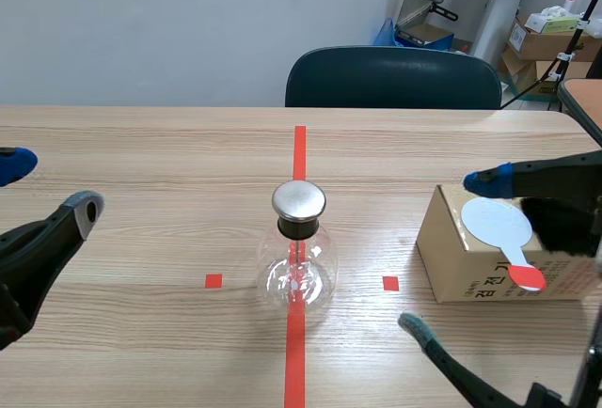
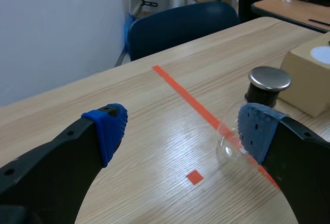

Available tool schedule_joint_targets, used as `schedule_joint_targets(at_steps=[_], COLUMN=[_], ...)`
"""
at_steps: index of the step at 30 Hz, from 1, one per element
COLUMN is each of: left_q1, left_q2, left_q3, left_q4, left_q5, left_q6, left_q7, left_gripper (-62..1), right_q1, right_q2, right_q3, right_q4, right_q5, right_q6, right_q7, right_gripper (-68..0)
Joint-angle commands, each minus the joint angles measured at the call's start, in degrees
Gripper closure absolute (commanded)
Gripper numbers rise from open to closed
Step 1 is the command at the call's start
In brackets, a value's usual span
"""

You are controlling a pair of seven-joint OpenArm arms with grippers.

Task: Do the electroscope experiment

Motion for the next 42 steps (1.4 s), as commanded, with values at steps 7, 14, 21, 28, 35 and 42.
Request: schedule_joint_targets(at_steps=[7, 14, 21, 28, 35, 42], left_q1=[0.9, 0.9, 1.1, 1.0, 1.1, 1.1], left_q2=[2.3, 6.1, 8.8, 9.8, 9.8, 9.8], left_q3=[0.4, 0.4, 0.3, 0.0, 0.0, 0.1], left_q4=[0.3, 3.7, 8.5, 8.6, 8.6, 8.6], left_q5=[-0.3, -0.3, -0.3, -0.1, 1.4, 2.5], left_q6=[-1.5, -1.8, -1.9, -1.9, -1.9, -1.9], left_q7=[-0.5, -0.4, -0.3, -0.3, 4.0, 4.2], left_gripper=[-46.5, -46.5, -46.5, -46.5, -46.5, -46.5], right_q1=[0.2, 0.2, 0.2, 0.2, 0.2, 0.2], right_q2=[-3.0, -3.8, -3.8, -3.8, -3.8, -3.8], right_q3=[0.3, 0.4, 0.4, 0.4, 0.4, 0.4], right_q4=[1.3, 1.3, 1.3, 1.3, 1.2, 1.2], right_q5=[1.5, 1.6, 1.6, 1.6, 1.6, 1.6], right_q6=[0.3, 0.3, 0.3, 0.3, 0.3, 0.3], right_q7=[0.8, 0.9, 0.9, 0.9, 0.8, 0.8], right_gripper=[-67.9, -67.9, -67.9, -67.9, -67.9, -67.9])
